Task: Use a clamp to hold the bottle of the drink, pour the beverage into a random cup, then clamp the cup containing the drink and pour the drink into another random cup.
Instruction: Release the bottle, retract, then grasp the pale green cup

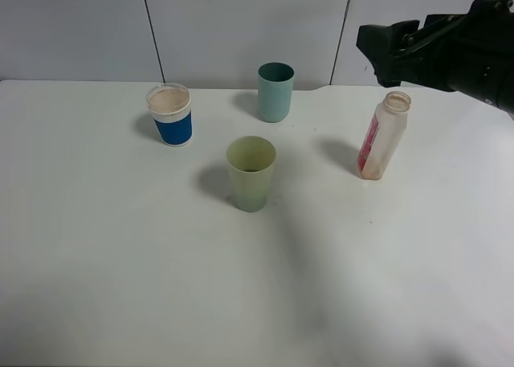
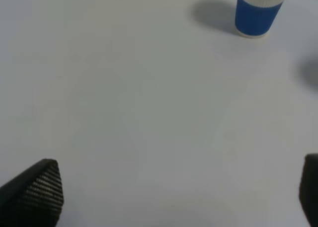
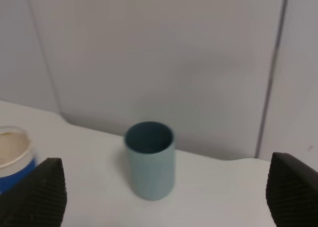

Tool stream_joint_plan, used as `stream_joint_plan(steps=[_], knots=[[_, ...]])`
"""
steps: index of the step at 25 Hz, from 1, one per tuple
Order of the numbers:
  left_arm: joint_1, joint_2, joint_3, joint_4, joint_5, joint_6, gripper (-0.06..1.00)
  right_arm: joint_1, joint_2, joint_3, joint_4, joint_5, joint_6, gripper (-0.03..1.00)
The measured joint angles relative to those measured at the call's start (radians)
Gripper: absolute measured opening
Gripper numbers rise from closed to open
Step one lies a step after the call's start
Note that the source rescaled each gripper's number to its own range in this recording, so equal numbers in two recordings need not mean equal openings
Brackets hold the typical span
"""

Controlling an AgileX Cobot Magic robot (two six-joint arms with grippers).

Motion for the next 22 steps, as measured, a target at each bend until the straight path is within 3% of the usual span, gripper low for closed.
stream_joint_plan(steps=[5,12,17,22], knots=[[0.000,0.000,0.000,0.000,0.000,0.000,1.00,0.000,-0.029,0.000,-0.081,0.079,0.078,0.67],[0.000,0.000,0.000,0.000,0.000,0.000,1.00,-0.001,-0.206,0.000,-0.132,0.230,0.080,0.67],[0.000,0.000,0.000,0.000,0.000,0.000,1.00,-0.046,-0.319,0.000,-0.263,0.446,0.148,0.67],[0.000,0.000,0.000,0.000,0.000,0.000,1.00,-0.067,-0.437,0.000,-0.387,0.602,0.297,0.67]])
